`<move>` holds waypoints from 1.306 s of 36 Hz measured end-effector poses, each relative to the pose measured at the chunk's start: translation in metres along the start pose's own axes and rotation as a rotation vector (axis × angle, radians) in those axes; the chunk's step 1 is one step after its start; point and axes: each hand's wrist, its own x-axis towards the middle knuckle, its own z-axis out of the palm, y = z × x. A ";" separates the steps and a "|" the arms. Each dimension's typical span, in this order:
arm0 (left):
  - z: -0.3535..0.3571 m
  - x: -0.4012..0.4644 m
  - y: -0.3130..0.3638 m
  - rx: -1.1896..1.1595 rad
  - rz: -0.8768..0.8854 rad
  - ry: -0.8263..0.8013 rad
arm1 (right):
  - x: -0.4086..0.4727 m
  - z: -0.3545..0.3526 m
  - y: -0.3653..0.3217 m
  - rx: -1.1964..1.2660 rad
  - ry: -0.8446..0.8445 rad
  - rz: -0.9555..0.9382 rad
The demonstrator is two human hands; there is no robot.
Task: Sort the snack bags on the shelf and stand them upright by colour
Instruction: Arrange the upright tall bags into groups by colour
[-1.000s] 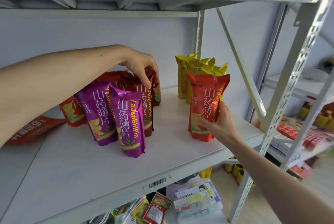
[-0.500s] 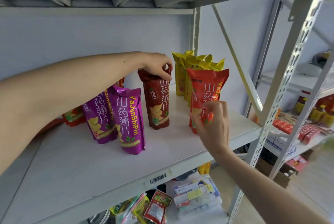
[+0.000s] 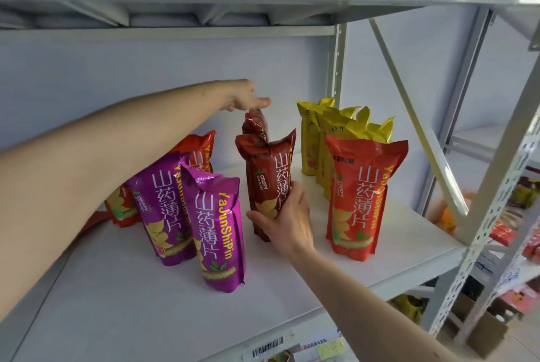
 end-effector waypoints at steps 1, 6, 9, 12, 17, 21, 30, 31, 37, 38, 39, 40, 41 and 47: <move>0.006 0.006 0.001 0.014 -0.012 -0.029 | 0.002 0.002 0.002 -0.002 0.004 -0.008; 0.022 0.031 0.001 0.179 -0.020 -0.151 | 0.009 0.006 0.012 0.054 -0.018 -0.013; 0.023 0.037 -0.002 0.205 -0.027 -0.238 | 0.015 0.005 0.016 0.116 -0.030 0.010; 0.022 0.047 -0.008 0.169 -0.035 -0.264 | 0.020 0.003 0.020 0.156 -0.019 0.036; 0.011 0.059 -0.026 0.085 0.013 -0.325 | 0.030 0.005 0.022 0.169 -0.002 0.058; 0.003 0.062 -0.033 0.102 0.051 -0.378 | 0.041 0.012 0.019 0.154 0.054 0.048; 0.010 0.058 -0.024 -0.054 0.016 -0.413 | 0.077 0.033 0.005 0.034 0.071 0.137; 0.011 0.059 -0.023 -0.065 0.010 -0.411 | 0.081 0.035 0.002 0.030 0.063 0.152; 0.019 0.066 -0.017 -0.043 -0.005 -0.417 | 0.096 0.047 -0.005 0.013 0.049 0.192; 0.020 0.067 -0.015 -0.037 0.007 -0.401 | 0.098 0.048 -0.005 0.007 0.050 0.196; 0.020 0.067 -0.014 -0.032 0.020 -0.385 | 0.099 0.050 -0.005 0.001 0.049 0.199; 0.020 0.070 -0.013 -0.027 0.030 -0.373 | 0.100 0.051 -0.006 -0.002 0.048 0.202; 0.019 0.070 -0.011 -0.020 0.036 -0.356 | 0.102 0.052 -0.006 -0.005 0.046 0.205; 0.018 0.095 -0.030 -0.098 -0.007 -0.276 | 0.108 0.056 -0.009 -0.014 0.047 0.212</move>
